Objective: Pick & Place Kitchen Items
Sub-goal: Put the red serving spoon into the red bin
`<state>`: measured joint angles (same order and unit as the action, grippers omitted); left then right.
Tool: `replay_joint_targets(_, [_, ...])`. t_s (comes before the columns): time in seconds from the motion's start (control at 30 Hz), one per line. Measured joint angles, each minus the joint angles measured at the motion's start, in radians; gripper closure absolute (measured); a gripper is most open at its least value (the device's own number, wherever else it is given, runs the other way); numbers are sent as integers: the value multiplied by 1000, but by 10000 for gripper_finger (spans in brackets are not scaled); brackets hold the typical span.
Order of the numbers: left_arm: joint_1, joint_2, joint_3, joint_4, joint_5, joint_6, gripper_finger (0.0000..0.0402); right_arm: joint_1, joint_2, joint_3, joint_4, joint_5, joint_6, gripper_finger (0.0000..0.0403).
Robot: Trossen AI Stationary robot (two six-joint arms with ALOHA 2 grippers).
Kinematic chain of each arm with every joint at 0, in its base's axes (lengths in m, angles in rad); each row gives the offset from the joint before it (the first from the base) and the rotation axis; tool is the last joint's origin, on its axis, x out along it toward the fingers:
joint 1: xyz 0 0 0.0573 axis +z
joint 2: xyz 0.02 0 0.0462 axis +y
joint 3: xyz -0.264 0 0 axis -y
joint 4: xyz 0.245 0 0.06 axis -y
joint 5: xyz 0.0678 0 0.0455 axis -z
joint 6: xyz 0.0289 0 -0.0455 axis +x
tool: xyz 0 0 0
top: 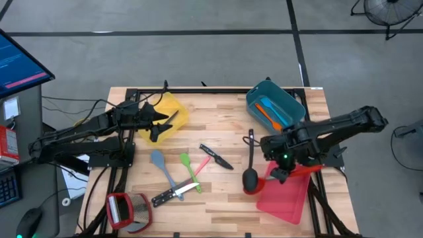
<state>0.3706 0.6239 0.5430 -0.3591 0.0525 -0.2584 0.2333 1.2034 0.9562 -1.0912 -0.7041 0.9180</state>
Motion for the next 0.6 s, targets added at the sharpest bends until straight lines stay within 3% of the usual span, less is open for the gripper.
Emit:
replay_joint_targets(0.33, [0,0,0,-4,0,0,144,81,-8,0,-117,-8,18,364])
replay_joint_targets(0.6, [0,0,0,-7,0,19,144,80,-92,0,-83,-39,175,366])
